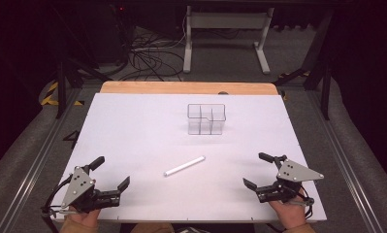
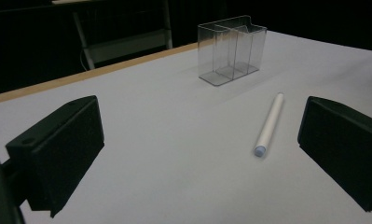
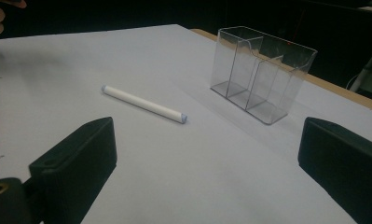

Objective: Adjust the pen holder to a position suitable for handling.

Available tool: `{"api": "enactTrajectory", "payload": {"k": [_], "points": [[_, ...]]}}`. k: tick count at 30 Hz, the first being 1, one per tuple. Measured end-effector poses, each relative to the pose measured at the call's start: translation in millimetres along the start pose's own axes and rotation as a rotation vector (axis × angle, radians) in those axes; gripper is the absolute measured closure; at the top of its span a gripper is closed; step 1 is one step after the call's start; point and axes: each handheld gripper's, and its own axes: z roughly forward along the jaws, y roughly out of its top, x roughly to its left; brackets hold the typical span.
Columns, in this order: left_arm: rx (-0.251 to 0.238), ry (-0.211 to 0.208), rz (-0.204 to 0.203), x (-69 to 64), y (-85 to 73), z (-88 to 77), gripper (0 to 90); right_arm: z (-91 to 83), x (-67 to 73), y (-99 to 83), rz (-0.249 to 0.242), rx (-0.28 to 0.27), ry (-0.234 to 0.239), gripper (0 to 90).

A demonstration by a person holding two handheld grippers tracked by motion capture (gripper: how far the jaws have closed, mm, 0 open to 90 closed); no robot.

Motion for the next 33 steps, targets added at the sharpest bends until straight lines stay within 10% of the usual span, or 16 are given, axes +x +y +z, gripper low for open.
{"api": "enactTrajectory", "payload": {"k": [33], "points": [[0.011,0.009,0.008,-0.9,0.3,-1.2,1.8,25.1,-21.7,57.9,-0.025,0.055,0.034,5.8]]}}
